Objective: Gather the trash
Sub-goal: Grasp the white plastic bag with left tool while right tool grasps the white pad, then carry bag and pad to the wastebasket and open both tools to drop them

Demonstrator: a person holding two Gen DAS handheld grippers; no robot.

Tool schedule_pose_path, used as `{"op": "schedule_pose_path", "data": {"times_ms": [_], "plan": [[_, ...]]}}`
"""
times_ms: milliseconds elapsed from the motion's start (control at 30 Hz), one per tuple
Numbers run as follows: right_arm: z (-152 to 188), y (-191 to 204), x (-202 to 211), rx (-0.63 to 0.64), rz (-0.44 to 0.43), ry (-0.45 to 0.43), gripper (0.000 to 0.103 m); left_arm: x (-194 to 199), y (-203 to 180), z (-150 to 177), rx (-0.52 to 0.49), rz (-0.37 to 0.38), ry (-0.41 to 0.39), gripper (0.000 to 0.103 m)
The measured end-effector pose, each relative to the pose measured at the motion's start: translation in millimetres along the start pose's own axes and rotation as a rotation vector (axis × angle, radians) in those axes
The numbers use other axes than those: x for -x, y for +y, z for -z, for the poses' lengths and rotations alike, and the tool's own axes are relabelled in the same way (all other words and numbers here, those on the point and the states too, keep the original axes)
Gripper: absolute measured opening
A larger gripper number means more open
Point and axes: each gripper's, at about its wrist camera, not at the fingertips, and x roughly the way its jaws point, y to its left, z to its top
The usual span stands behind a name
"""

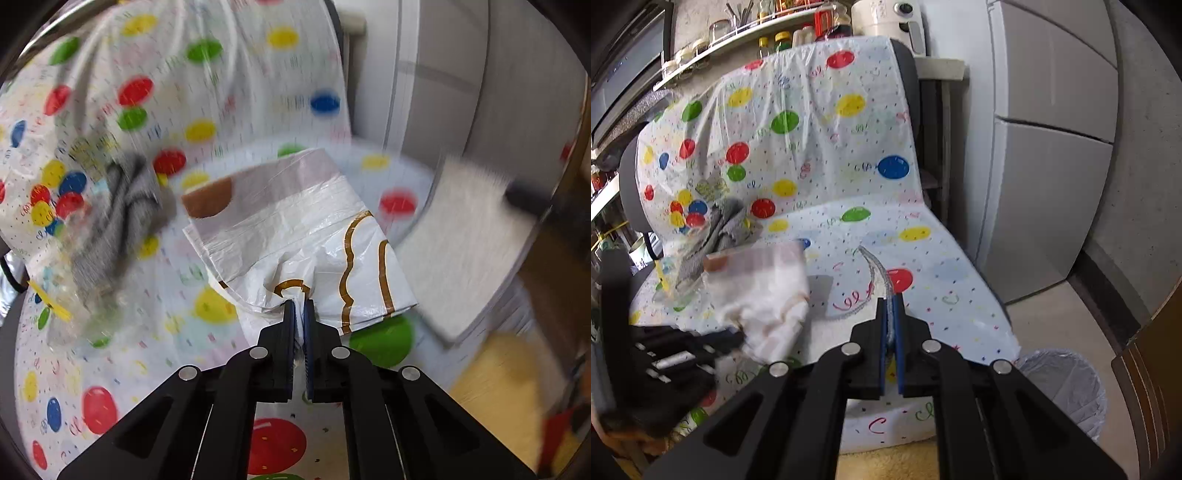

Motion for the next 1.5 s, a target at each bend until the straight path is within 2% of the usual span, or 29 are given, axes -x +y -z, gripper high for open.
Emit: {"op": "schedule_pose_path", "data": {"times_ms": [67,167,267,400,533,733,933,1133,1367,1500], "plan": [[-4.6,-3.7,5.0,-0.015,-0.006,-0.015,0.004,22.6,9.7,-13.1,0.033,0.032,-0.062,0.005],[-12.4,-9.1,15.4,-0.034,-0.004,-0.046,0.004,50.5,19.1,-28.5,0.054,0.033,-0.123,0.005],[-17.1,-16.1,24.9,-0.053,0.007,-0.065,0.004,60.5,19.2,-35.1,0.071,0.024,-0.123,0.005],[-12.8,-32.2,38.9,-0.073,0.048,-0.076,0.004,57.1,-3.5,-29.9,0.057,0.05,-0.102,0.005],[-0.7,-57.7,54.4,-0.106,0.114,-0.076,0.004,41.4,-45.6,-18.5,0.009,0.15,-0.057,0.005],[31.4,-107.3,81.6,-0.173,0.243,-0.06,0.004,15.8,-131.7,-10.4,-0.107,0.324,0.005,0.005],[76.8,-165.9,96.7,-0.276,0.353,-0.006,0.004,-6.3,-204.4,-3.2,-0.213,0.427,0.062,0.005],[112.4,-211.6,91.7,-0.366,0.412,0.048,0.004,-49.4,-255.5,6.8,-0.28,0.468,0.164,0.005],[122.6,-248.0,71.3,-0.435,0.436,0.074,0.004,-83.9,-292.7,8.3,-0.325,0.477,0.205,0.006],[122.7,-263.5,60.6,-0.478,0.424,0.078,0.005,-95.7,-301.4,4.9,-0.333,0.468,0.223,0.015]]}}
